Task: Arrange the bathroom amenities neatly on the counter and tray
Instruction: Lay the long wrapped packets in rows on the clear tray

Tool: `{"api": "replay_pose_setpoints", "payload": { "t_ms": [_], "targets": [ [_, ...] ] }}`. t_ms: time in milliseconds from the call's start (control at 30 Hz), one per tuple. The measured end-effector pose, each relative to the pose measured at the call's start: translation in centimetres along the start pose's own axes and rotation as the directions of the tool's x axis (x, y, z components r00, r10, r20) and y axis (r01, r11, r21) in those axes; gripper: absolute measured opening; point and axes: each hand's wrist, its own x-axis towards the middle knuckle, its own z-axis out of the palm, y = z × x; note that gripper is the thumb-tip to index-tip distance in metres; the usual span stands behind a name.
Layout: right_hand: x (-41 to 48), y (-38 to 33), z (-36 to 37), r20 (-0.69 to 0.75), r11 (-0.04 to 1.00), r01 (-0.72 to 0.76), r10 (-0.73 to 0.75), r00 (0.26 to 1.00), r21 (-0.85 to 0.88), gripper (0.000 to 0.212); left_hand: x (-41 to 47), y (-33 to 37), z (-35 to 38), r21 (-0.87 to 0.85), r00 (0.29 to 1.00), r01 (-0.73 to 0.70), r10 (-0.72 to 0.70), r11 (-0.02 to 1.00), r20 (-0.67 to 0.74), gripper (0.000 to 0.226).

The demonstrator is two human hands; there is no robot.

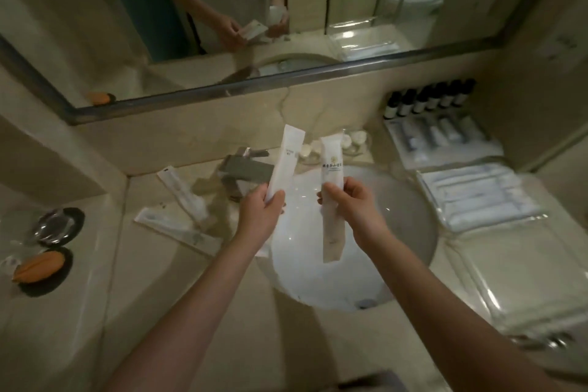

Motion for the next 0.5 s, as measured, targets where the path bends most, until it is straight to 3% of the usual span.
{"api": "replay_pose_setpoints", "payload": {
  "t_ms": [233, 367, 500],
  "targets": [
    [-0.5, 1.8, -12.0, -0.344, 0.997, -0.050, 0.069, 0.937, 0.063, 0.012, -0.7, 4.1, 9.7, 0.106, 0.980, -0.085, 0.063, 0.991, 0.188, 0.024],
    [-0.1, 2.7, -18.8, -0.446, 0.993, -0.045, 0.090, 0.891, 0.111, 0.029, -1.2, 6.2, 14.7, 0.140, 0.959, -0.126, 0.084, 0.982, 0.272, 0.014],
    [0.5, 3.5, -25.3, -0.575, 0.991, -0.042, 0.108, 0.811, 0.126, 0.020, -1.3, 7.7, 19.3, 0.194, 0.944, -0.138, 0.070, 0.971, 0.322, 0.017]
  ]
}}
